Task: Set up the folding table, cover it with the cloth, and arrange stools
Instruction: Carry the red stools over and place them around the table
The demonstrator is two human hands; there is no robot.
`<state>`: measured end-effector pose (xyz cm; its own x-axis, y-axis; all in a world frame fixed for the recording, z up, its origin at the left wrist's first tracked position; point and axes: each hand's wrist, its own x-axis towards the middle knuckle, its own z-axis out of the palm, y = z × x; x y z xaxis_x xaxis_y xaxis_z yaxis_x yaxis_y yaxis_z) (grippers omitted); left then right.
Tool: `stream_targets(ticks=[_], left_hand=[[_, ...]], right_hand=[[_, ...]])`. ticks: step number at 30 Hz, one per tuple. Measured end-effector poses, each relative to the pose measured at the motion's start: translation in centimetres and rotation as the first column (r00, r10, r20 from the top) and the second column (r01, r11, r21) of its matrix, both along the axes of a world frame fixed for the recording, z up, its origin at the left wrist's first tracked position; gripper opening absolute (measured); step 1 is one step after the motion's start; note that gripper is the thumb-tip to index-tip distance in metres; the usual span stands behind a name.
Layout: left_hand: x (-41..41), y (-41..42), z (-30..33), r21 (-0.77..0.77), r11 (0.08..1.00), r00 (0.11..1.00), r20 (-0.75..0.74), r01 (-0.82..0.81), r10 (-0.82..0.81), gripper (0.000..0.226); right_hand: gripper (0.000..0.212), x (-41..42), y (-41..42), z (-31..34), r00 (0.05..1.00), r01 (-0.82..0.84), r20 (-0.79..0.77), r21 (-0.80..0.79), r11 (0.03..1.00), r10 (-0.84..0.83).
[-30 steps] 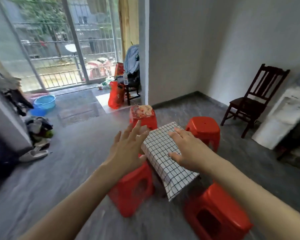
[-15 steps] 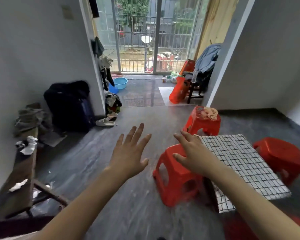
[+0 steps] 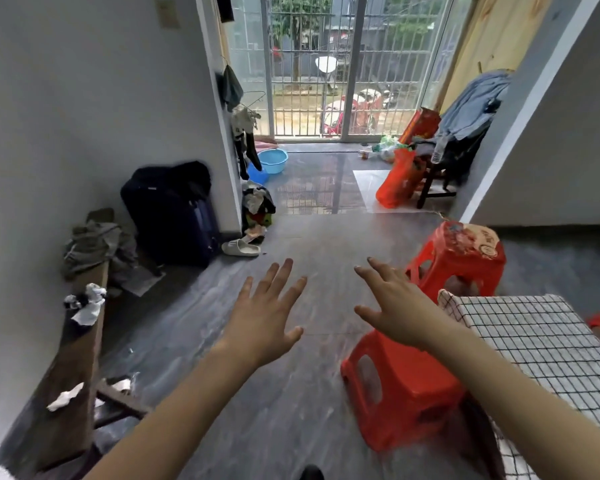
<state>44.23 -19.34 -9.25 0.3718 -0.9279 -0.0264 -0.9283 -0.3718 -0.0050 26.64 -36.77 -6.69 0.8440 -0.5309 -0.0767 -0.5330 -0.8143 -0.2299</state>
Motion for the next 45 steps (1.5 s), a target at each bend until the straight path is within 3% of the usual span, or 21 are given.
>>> stream_targets(ticks=[13, 19, 23, 27, 34, 41, 45], left_hand=[[10.2, -14.9, 0.8, 0.050, 0.993, 0.994, 0.013, 0.110, -0.111, 0.080], [10.8, -23.3, -0.4, 0.012, 0.968, 0.968, -0.009, 0.250, -0.250, 0.081], [10.6, -29.3, -1.9, -0.025, 0.904, 0.903, -0.033, 0.427, -0.428, 0.081], [10.8, -35.0, -3.1, -0.039, 0.796, 0.793, -0.068, 0.604, -0.605, 0.081], [11.5, -41.5, -5.0, -0.011, 0.587, 0.577, -0.163, 0.810, -0.800, 0.080], [9.7, -45.3, -11.1, 0.045, 0.373, 0.372, -0.248, 0.927, -0.894, 0.078], [8.0, -46.9, -17.1, 0.124, 0.303, 0.326, -0.284, 0.945, -0.902, 0.080]], right_hand=[[0.075, 8.6, -13.2, -0.7, 0.994, 0.105, 0.023, 0.056, 0.993, -0.107], [0.076, 7.3, -17.2, -1.0, 0.959, 0.282, 0.026, 0.035, 0.959, -0.283], [0.077, 5.5, -19.3, -1.8, 0.898, 0.439, -0.002, 0.046, 0.897, -0.439], [0.077, 4.3, -20.8, -2.9, 0.795, 0.606, -0.012, 0.057, 0.794, -0.606], [0.075, 5.0, -19.4, -4.9, 0.515, 0.851, 0.013, 0.117, 0.513, -0.857], [0.089, 4.5, -18.1, -9.0, 0.280, 0.951, -0.057, 0.156, 0.268, -0.958], [0.095, 2.2, -17.6, -12.9, 0.174, 0.978, -0.108, 0.136, 0.159, -0.979]])
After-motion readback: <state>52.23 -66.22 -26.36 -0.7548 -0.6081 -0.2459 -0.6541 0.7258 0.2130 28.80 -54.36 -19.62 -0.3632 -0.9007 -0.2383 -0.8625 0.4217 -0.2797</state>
